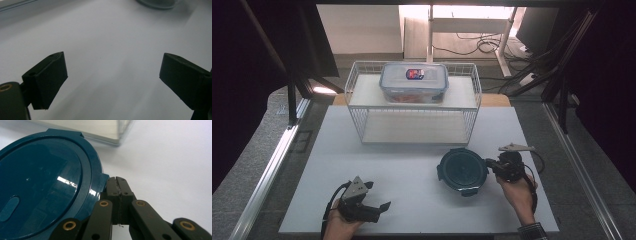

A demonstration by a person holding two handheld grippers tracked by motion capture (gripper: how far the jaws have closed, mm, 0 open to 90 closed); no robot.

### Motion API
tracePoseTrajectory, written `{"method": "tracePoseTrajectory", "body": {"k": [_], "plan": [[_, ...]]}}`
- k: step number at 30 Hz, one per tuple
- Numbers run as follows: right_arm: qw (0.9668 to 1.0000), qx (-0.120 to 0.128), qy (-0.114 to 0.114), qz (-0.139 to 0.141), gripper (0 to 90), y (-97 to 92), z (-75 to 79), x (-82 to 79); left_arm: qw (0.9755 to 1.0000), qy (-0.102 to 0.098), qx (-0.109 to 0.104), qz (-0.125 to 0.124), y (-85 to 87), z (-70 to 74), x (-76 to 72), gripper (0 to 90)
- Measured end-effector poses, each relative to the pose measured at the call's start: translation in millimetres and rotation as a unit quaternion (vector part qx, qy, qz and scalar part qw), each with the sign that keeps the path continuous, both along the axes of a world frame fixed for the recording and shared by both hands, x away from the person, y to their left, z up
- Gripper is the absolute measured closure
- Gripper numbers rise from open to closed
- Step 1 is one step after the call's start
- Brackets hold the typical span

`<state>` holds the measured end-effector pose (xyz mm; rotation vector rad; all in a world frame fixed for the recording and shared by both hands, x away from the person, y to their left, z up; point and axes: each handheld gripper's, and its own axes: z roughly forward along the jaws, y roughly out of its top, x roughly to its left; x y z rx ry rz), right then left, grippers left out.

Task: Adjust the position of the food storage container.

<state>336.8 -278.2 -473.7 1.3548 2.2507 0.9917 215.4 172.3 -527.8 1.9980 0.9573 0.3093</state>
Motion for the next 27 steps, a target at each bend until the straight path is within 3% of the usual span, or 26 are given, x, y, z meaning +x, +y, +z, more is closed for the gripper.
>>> {"method": "tracePoseTrajectory", "body": {"k": [6, 15, 24, 27], "plan": [[0.9993, 0.011, 0.008, 0.034, 89.6, 23.4, -1.8, -4.4, 1.0, 0.003, -0.003, 0.004, 2.5, -0.4, 1.1, 7.1], [0.9978, 0.01, 0.009, 0.064, 89.6, 50.2, -1.7, -14.7, 1.0, 0.004, -0.003, 0.003, 3.0, -0.4, 0.8, 7.1], [0.9947, 0.04, 0.022, 0.093, 89.6, 70.0, -3.8, -22.6, 1.0, 0.005, -0.002, 0.002, 2.7, -0.4, 0.6, 7.1], [0.9941, 0.04, 0.02, 0.099, 89.6, 75.4, -4.1, -24.9, 1.0, 0.005, -0.002, 0.002, 3.0, -0.3, 0.6, 7.1]]}}
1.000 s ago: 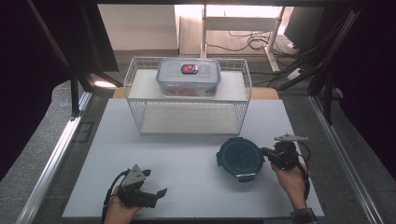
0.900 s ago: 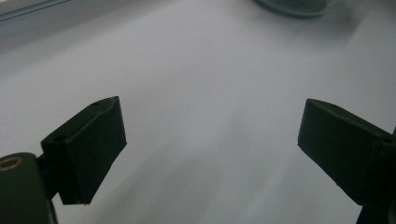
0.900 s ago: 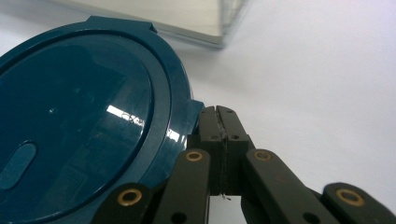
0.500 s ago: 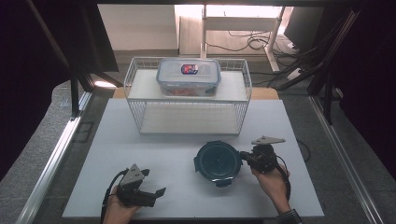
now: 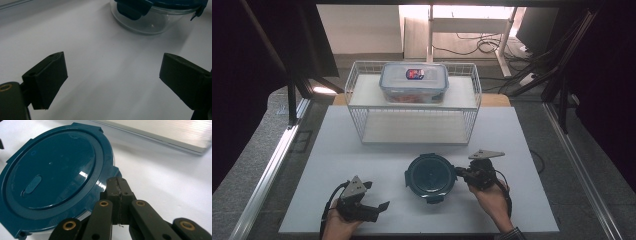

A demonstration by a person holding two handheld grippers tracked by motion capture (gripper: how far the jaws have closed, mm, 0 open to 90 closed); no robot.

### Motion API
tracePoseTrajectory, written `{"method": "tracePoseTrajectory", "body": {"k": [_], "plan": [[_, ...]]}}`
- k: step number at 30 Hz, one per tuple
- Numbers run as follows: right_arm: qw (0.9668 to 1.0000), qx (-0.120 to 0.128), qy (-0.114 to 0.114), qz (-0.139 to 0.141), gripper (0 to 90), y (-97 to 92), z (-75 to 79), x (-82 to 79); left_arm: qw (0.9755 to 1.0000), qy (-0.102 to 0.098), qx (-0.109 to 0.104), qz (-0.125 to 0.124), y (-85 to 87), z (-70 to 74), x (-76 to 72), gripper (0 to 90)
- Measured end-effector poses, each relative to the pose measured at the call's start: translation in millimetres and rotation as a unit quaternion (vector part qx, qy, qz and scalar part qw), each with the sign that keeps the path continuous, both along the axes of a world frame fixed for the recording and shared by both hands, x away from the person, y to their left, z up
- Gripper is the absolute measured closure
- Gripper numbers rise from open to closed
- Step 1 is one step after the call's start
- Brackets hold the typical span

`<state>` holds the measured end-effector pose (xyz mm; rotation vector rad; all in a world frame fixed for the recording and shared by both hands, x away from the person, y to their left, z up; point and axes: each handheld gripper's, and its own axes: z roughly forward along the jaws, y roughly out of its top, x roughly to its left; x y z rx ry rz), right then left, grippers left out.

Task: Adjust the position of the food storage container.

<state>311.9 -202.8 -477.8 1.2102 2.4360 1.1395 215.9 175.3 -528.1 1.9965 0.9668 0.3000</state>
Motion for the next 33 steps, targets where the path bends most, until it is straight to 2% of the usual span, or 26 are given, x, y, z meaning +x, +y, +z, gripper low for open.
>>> {"method": "tracePoseTrajectory", "body": {"k": [8, 13, 16, 18, 20, 21, 22, 23, 24, 25, 26, 29, 32, 33], "plan": [[0.9998, 0.002, 0.0, 0.021, 89.7, 18.6, -1.3, -8.2, 1.0, 0.001, 0.0, -0.001, -0.1, 0.0, -0.1, 7.2], [0.9993, -0.006, -0.007, 0.037, 89.6, 29.3, -0.8, -15.3, 1.0, 0.001, 0.001, -0.001, 0.7, 0.4, -0.6, 7.2], [0.999, -0.01, -0.01, 0.043, 89.5, 29.6, -0.2, -15.9, 1.0, 0.003, 0.001, -0.001, 1.4, 0.6, -0.9, 7.2], [0.9986, -0.002, -0.007, 0.052, 89.4, 27.2, 1.0, -15.7, 1.0, 0.004, 0.002, 0.002, 3.3, 1.0, -1.9, 7.2], [0.9986, -0.009, -0.02, 0.048, 89.2, 24.4, 2.1, -17.7, 1.0, 0.005, 0.0, 0.004, 6.8, 1.5, -2.7, 7.2], [0.9981, -0.004, -0.03, 0.054, 84.4, 19.3, 3.5, -21.8, 0.9999, 0.006, -0.005, 0.009, 10.9, 1.7, -2.8, 7.2], [0.9981, -0.004, -0.03, 0.054, 84.4, 19.3, 3.5, -21.8, 0.9999, 0.006, -0.005, 0.009, 10.9, 1.7, -2.8, 7.2], [0.9978, 0.0, -0.037, 0.056, 75.9, 14.2, 4.0, -27.6, 0.9998, 0.008, -0.01, 0.013, 14.2, 2.0, -2.7, 7.2], [0.9978, 0.0, -0.037, 0.056, 75.9, 14.2, 4.0, -27.6, 0.9998, 0.008, -0.01, 0.013, 14.2, 2.0, -2.7, 7.3], [0.9974, 0.01, -0.041, 0.059, 66.3, 8.6, 4.0, -33.3, 0.9998, 0.008, -0.012, 0.014, 15.2, 2.2, -2.8, 7.2], [0.9974, 0.01, -0.041, 0.059, 66.3, 8.6, 4.0, -33.3, 0.9998, 0.008, -0.014, 0.015, 15.7, 2.3, -3.1, 7.2], [0.9968, 0.025, -0.041, 0.064, 49.5, 3.2, 3.6, -39.1, 0.9998, 0.006, -0.013, 0.017, 16.1, 1.8, -4.0, 7.2], [0.9957, 0.013, -0.051, 0.076, 33.5, 3.5, 3.5, -43.5, 0.9995, 0.013, -0.02, 0.019, 16.5, 0.8, -4.4, 7.2], [0.9948, 0.013, -0.062, 0.079, 22.4, 4.1, 2.5, -47.0, 0.9995, 0.012, -0.02, 0.021, 16.2, 1.4, -5.3, 7.2]]}}
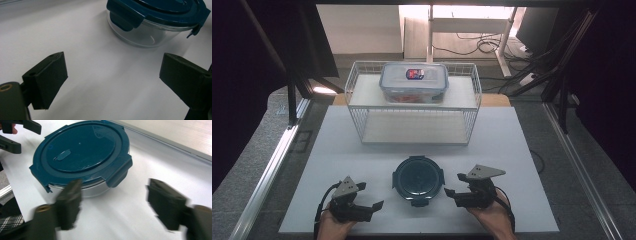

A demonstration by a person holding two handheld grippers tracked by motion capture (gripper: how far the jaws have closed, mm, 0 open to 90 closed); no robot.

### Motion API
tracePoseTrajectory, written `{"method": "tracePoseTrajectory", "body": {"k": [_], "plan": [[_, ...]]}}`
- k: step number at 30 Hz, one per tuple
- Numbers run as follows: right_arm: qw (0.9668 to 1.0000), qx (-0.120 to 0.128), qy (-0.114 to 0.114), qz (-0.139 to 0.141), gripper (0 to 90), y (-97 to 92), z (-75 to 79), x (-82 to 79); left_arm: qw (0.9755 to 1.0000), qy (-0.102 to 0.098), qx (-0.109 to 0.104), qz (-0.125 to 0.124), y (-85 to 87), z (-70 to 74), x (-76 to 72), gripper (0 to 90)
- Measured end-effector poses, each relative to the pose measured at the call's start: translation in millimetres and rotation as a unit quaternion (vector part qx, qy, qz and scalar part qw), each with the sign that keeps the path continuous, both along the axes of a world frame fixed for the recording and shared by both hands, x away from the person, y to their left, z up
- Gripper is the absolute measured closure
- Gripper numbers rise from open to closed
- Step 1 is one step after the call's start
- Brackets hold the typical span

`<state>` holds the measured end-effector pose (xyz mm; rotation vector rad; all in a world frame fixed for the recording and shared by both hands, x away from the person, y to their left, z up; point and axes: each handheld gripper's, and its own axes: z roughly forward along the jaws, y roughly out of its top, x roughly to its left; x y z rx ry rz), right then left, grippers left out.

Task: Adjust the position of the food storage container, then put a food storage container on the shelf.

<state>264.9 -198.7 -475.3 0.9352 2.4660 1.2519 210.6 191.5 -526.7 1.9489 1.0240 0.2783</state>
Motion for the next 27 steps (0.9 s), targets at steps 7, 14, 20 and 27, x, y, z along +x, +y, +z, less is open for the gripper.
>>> {"method": "tracePoseTrajectory", "body": {"k": [7, 14, 20, 27], "plan": [[0.9999, 0.0, -0.006, 0.015, 6.0, -3.9, -8.0, -9.5, 1.0, -0.007, -0.003, 0.0, 1.6, 0.7, -4.2, 6.6], [0.9996, 0.003, 0.016, 0.024, 3.2, -14.7, -18.3, -11.6, 0.9999, -0.008, 0.011, -0.003, 0.0, -1.6, -4.3, 5.9], [0.9996, 0.0, 0.013, 0.025, 2.2, -14.5, -17.5, -10.5, 0.9999, -0.006, 0.011, -0.005, -0.8, -1.3, -3.7, 6.0], [0.9995, 0.008, 0.011, 0.027, 1.6, -12.7, -16.4, -6.3, 0.9998, 0.013, -0.004, -0.013, -3.6, 2.7, -1.6, 6.7]]}}
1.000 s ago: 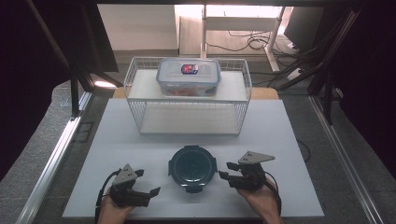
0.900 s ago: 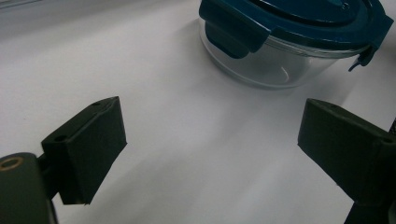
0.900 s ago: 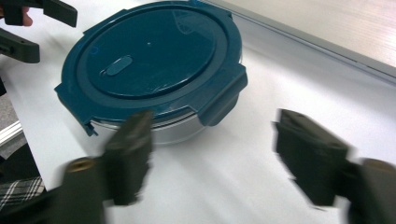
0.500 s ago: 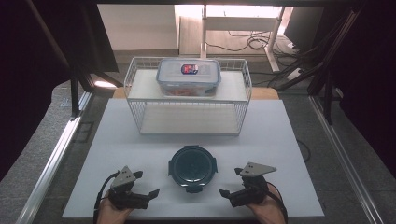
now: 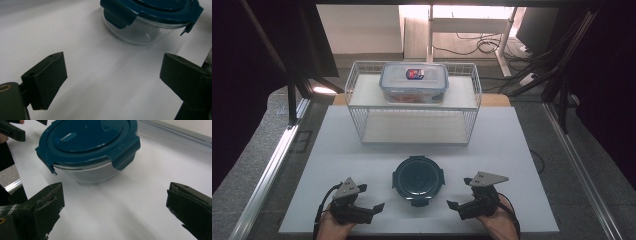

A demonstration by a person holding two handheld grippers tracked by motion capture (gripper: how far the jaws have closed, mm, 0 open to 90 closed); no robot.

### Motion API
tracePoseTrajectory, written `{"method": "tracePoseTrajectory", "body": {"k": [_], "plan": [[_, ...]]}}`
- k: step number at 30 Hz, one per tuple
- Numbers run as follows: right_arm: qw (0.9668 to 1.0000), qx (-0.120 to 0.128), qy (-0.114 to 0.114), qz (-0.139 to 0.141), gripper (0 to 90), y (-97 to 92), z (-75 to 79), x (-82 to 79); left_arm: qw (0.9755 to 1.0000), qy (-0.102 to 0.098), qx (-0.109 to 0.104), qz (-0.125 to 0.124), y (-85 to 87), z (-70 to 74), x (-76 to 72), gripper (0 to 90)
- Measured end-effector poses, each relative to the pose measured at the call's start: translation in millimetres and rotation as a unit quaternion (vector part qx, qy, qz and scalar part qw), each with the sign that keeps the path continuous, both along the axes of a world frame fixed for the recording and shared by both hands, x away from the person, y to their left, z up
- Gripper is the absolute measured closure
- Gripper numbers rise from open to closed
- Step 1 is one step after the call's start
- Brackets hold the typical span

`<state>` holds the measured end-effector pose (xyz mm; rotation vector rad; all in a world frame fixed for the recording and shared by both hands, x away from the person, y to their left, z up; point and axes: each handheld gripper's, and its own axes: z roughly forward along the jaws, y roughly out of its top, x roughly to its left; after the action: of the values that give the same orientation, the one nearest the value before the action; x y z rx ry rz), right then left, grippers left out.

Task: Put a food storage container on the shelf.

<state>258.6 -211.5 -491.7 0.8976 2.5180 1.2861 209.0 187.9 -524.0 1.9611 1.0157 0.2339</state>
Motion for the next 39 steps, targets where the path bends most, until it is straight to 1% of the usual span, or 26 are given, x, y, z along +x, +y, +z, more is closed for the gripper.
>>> {"method": "tracePoseTrajectory", "body": {"k": [4, 5, 8, 9, 10, 11, 13, 15, 18, 19, 22, 23, 24, 25, 26, 27, 28, 29, 32, 33, 34, 35, 36, 37, 38, 39], "plan": [[1.0, -0.003, -0.005, -0.003, 1.9, 6.0, 5.5, 1.0, 0.9999, 0.008, -0.01, -0.006, -2.8, 3.5, 3.5, 5.8], [1.0, -0.008, 0.001, 0.003, 1.3, 9.7, 6.9, 3.7, 0.9998, 0.01, -0.017, -0.011, -4.7, 6.2, 5.7, 5.2], [0.9998, -0.015, 0.009, 0.003, 1.3, 13.4, 7.0, 6.4, 0.9996, 0.011, -0.016, -0.018, -8.1, 9.0, 7.6, 5.2], [0.9997, -0.006, 0.024, 0.005, 1.3, 16.5, 7.6, 8.4, 0.9997, 0.012, -0.007, -0.021, -12.7, 11.4, 10.2, 5.9], [0.9997, -0.006, 0.024, 0.005, 1.3, 16.5, 7.6, 8.4, 0.9997, 0.012, -0.007, -0.021, -12.7, 11.4, 10.2, 6.3], [0.9994, -0.009, 0.032, 0.011, 1.5, 20.4, 10.7, 9.7, 0.9996, 0.017, -0.003, -0.024, -17.1, 13.8, 14.3, 7.2], [0.9993, -0.012, 0.033, 0.013, 1.8, 22.8, 12.5, 10.4, 0.9995, 0.018, -0.003, -0.026, -18.9, 15.1, 16.8, 8.1], [0.999, -0.028, 0.032, 0.013, 5.7, 28.7, 18.1, 12.5, 0.9993, 0.019, -0.009, -0.03, -21.3, 17.8, 21.5, 11.3], [0.9988, -0.03, 0.037, 0.012, 7.2, 29.7, 19.5, 15.2, 0.9991, 0.017, -0.015, -0.035, -23.9, 21.7, 28.6, 13.5], [0.9987, -0.026, 0.044, 0.008, 10.0, 29.7, 19.8, 19.4, 0.9989, 0.016, -0.021, -0.04, -26.3, 24.4, 33.9, 13.9], [0.9984, -0.017, 0.053, 0.003, 12.4, 29.4, 20.7, 24.0, 0.9984, 0.019, -0.026, -0.046, -30.1, 26.2, 40.2, 14.0], [0.9981, -0.007, 0.062, -0.001, 15.1, 29.6, 22.4, 29.1, 0.9982, 0.022, -0.026, -0.05, -35.5, 26.8, 46.3, 13.4], [0.9981, -0.007, 0.062, -0.001, 15.1, 29.6, 22.4, 29.1, 0.9982, 0.022, -0.026, -0.05, -35.5, 26.8, 46.3, 13.2], [0.9973, 0.007, 0.074, -0.004, 16.8, 30.8, 24.3, 34.5, 0.9979, 0.028, -0.022, -0.054, -41.1, 26.0, 52.0, 12.7], [0.9973, 0.007, 0.074, -0.004, 16.8, 30.8, 24.3, 34.5, 0.9979, 0.028, -0.022, -0.054, -41.1, 26.0, 52.0, 11.5], [0.9966, 0.011, 0.081, -0.007, 17.7, 31.6, 25.2, 37.0, 0.9978, 0.032, -0.023, -0.053, -43.4, 25.2, 54.8, 11.5], [0.995, 0.018, 0.097, -0.013, 18.6, 34.1, 25.3, 42.6, 0.9972, 0.045, -0.031, -0.051, -45.9, 22.6, 60.0, 7.3], [0.995, 0.018, 0.097, -0.013, 18.6, 34.1, 25.3, 42.6, 0.9972, 0.045, -0.031, -0.051, -45.9, 22.6, 60.0, 6.2], [0.992, 0.027, 0.123, -0.005, 18.0, 37.4, 19.9, 51.0, 0.9952, 0.066, -0.047, -0.054, -46.4, 18.5, 65.8, 5.9], [0.9896, 0.031, 0.14, -0.005, 18.2, 39.3, 15.4, 55.6, 0.9941, 0.079, -0.053, -0.053, -45.7, 16.2, 68.8, 6.0], [0.9896, 0.031, 0.14, -0.005, 18.2, 39.3, 15.4, 55.6, 0.9941, 0.079, -0.053, -0.053, -45.7, 16.2, 68.8, 6.4], [0.9872, 0.034, 0.156, -0.004, 19.0, 40.3, 11.3, 59.9, 0.9916, 0.096, -0.065, -0.056, -44.5, 13.5, 71.4, 6.9], [0.9872, 0.034, 0.156, -0.004, 19.0, 40.3, 11.3, 59.9, 0.9916, 0.096, -0.065, -0.056, -44.5, 13.5, 71.4, 7.7], [0.9845, 0.038, 0.171, -0.004, 20.8, 40.3, 8.0, 63.8, 0.9883, 0.11, -0.079, -0.07, -42.0, 10.5, 73.3, 9.1], [0.9845, 0.038, 0.171, -0.004, 20.8, 40.3, 8.0, 63.8, 0.9883, 0.11, -0.079, -0.07, -42.0, 10.5, 73.3, 10.9], [0.9823, 0.045, 0.182, -0.003, 21.6, 40.1, 6.4, 65.4, 0.9859, 0.12, -0.089, -0.075, -41.2, 8.9, 74.0, 10.9]]}}
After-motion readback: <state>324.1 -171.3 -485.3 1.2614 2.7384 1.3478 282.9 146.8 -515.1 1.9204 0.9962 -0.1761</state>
